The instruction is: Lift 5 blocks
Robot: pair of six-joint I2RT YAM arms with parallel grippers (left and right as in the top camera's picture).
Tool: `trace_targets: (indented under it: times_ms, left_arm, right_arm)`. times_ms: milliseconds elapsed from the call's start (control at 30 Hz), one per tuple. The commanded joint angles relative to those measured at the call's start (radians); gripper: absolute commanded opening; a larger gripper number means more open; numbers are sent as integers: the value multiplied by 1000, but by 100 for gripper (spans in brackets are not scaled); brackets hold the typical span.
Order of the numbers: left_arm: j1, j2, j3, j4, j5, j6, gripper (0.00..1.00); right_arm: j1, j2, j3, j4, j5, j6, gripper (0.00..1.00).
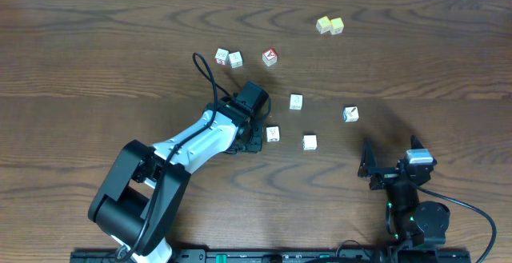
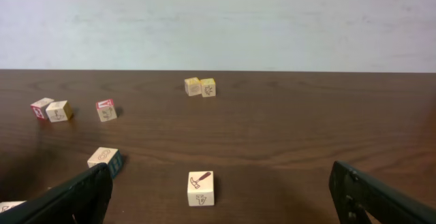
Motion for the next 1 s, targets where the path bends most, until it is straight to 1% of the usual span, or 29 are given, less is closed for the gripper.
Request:
trace_targets:
  times_ms: [0,200,467,600,967]
  left_arm:
    - [2,5,12,22,26,-28,33]
    - [0,5,12,67,33,-28,33]
    - [-35,6,9,78,31,-20,33]
    - [-49,6,9,87,-24,-18,33]
    - [-49,6,9,127,-23,-18,33]
  right_arm:
    - [1,-5,-2,-4,6,6,99]
    - [1,-5,-2,-4,6,6,99]
    - [1,-5,-2,-4,6,6,99]
    - [1,-5,-2,-4,6,7,99]
    - [1,-5,-2,-4,6,6,99]
